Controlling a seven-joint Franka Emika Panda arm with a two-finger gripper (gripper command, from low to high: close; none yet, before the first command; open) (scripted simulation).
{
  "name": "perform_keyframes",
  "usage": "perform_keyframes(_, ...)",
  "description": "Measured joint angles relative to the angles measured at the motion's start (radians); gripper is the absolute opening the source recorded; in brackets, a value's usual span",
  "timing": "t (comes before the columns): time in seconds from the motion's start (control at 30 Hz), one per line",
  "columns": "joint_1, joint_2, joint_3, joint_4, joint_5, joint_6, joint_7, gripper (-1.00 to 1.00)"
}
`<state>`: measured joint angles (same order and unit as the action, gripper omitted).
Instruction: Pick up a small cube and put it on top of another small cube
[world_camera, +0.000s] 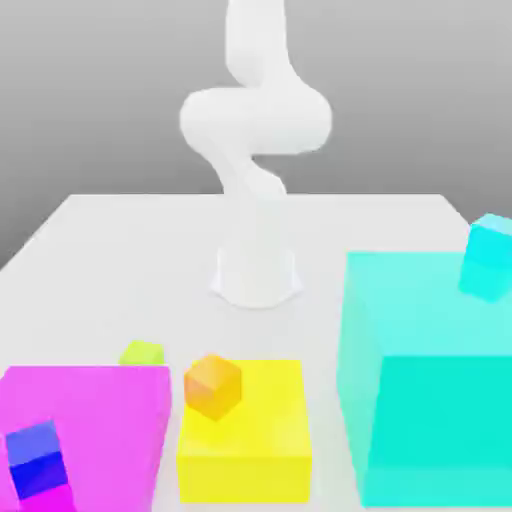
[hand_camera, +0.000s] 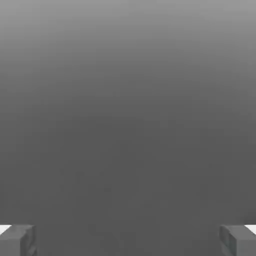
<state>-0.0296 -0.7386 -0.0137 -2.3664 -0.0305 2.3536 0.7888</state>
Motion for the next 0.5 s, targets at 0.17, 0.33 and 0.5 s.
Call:
perform_keyframes(0.17, -0.073, 0.150, -0.052, -0.155, -0.066, 0.127, -0.030, 0.00)
perform_keyframes(0.33, -0.146, 0.302, -0.128, -0.310, -0.118, 0.255, -0.073, 0.00)
perform_keyframes(0.5, -0.219, 0.478, -0.233, -0.479, -0.151, 0.405, -0.142, 0.00)
